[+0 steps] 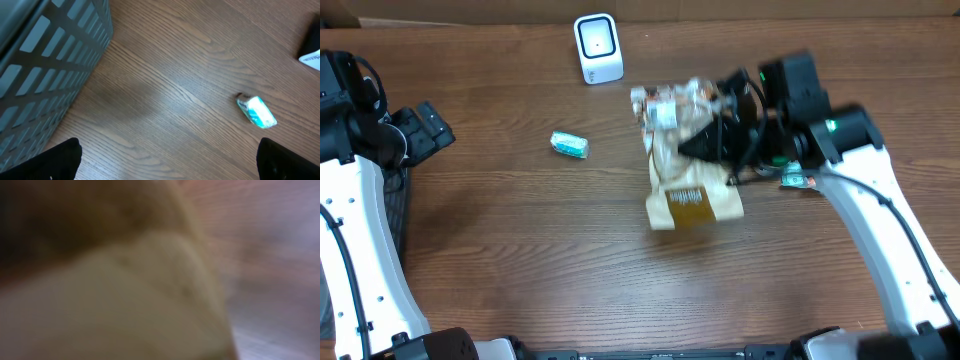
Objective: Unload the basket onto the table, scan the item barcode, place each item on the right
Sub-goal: 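Lift the tan bean bag with the right gripper toward the scanner, then hold the bean bag's barcode in front of the white scanner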
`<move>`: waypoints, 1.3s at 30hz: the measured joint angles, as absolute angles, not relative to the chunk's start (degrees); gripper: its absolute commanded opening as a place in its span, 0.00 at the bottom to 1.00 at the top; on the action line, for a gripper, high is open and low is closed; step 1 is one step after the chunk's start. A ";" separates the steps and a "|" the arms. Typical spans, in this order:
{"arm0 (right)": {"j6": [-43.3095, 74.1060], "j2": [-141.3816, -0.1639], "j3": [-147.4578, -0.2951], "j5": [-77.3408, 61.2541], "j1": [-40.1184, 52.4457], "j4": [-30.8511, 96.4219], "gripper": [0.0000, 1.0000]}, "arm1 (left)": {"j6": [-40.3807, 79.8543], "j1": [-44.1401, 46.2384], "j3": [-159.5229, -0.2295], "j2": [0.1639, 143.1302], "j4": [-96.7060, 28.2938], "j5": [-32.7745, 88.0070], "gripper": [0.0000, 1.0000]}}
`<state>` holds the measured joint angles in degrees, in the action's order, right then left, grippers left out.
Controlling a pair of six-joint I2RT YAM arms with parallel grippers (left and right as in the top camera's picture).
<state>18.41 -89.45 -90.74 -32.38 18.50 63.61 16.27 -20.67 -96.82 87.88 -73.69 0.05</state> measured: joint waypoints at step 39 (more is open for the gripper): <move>-43.92 -138.67 -116.75 43.90 34.59 5.34 0.04 | 16.25 -20.67 -96.82 87.88 -73.71 -0.27 1.00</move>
